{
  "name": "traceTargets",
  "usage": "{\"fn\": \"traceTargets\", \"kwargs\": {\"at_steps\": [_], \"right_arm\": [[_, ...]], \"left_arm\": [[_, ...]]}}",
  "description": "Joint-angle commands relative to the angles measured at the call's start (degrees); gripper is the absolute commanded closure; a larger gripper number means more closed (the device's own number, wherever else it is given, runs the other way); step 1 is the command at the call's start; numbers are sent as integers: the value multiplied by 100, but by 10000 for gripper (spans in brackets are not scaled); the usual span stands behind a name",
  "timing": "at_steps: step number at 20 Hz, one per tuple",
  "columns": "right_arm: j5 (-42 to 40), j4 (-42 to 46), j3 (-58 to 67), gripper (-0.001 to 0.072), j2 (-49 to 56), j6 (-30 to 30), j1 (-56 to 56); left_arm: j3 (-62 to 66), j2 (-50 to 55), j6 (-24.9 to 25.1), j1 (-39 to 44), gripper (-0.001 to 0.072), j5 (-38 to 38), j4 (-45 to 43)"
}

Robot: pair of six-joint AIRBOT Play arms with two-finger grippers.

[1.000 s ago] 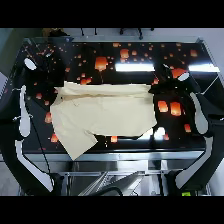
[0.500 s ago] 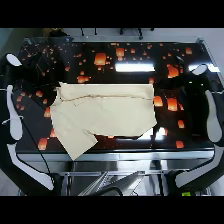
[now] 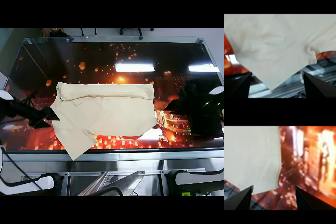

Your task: Fold the shirts.

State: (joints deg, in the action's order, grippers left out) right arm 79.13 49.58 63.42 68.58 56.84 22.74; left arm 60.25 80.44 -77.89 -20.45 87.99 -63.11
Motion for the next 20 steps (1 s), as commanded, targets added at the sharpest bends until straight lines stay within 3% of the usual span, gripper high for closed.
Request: {"fn": "traceTargets", "kwargs": {"at_steps": [1,9,14,20], "right_arm": [[-442,-710,-940,114,-28,-706,-153],[-461,-699,-1016,134,249,-654,-890],[-404,-675,-1016,138,251,-651,-841],[-396,-575,-1023,138,251,-715,-831]], "left_arm": [[-1276,-741,96,-205,17,-295,15],[-2133,-1545,96,-341,16,-721,-35],[-2138,-1322,92,-341,17,-791,-466],[-2332,-931,96,24,17,-1537,-417]]}}
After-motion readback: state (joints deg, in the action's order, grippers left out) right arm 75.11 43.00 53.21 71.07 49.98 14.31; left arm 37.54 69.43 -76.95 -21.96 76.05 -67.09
